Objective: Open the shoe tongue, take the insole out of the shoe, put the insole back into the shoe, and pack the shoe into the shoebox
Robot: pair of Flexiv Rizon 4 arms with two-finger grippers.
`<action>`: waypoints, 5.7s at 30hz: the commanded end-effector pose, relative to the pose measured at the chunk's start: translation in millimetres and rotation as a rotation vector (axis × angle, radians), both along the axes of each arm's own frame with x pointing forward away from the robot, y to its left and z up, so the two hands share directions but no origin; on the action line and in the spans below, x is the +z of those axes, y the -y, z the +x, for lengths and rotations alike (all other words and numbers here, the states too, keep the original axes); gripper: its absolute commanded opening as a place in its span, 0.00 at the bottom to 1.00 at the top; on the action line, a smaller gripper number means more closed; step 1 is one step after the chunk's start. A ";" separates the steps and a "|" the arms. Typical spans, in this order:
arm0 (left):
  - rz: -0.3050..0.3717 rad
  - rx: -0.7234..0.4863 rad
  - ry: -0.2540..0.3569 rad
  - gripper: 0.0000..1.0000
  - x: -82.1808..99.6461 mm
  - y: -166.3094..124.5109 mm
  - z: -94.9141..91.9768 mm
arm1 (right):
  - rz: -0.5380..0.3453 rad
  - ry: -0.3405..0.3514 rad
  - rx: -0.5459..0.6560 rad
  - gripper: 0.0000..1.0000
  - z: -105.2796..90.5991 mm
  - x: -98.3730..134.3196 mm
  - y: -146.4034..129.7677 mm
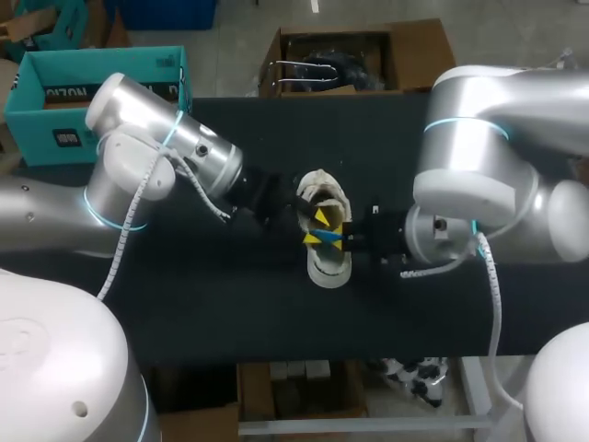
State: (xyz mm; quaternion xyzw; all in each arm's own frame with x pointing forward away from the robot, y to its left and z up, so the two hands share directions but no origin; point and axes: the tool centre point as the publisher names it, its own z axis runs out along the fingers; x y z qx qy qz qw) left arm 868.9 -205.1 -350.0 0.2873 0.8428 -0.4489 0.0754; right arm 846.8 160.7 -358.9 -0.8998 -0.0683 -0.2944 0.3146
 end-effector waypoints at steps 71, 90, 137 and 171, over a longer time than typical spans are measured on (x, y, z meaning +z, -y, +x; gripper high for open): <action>0.090 0.413 -0.497 1.00 101.1 -139.5 -65.5 | -0.045 -0.119 0.169 0.00 -10.1 -42.1 -22.0; 0.179 0.509 -0.613 1.00 104.3 -136.6 -83.8 | 0.077 0.024 0.368 1.00 -14.7 22.1 21.6; 0.461 1.571 -0.936 1.00 52.0 -57.5 -70.9 | -0.169 -0.054 0.670 1.00 -20.2 91.4 65.3; 0.527 1.942 -0.921 0.59 10.0 -17.9 7.6 | -0.594 0.224 1.338 1.00 -18.6 89.0 112.6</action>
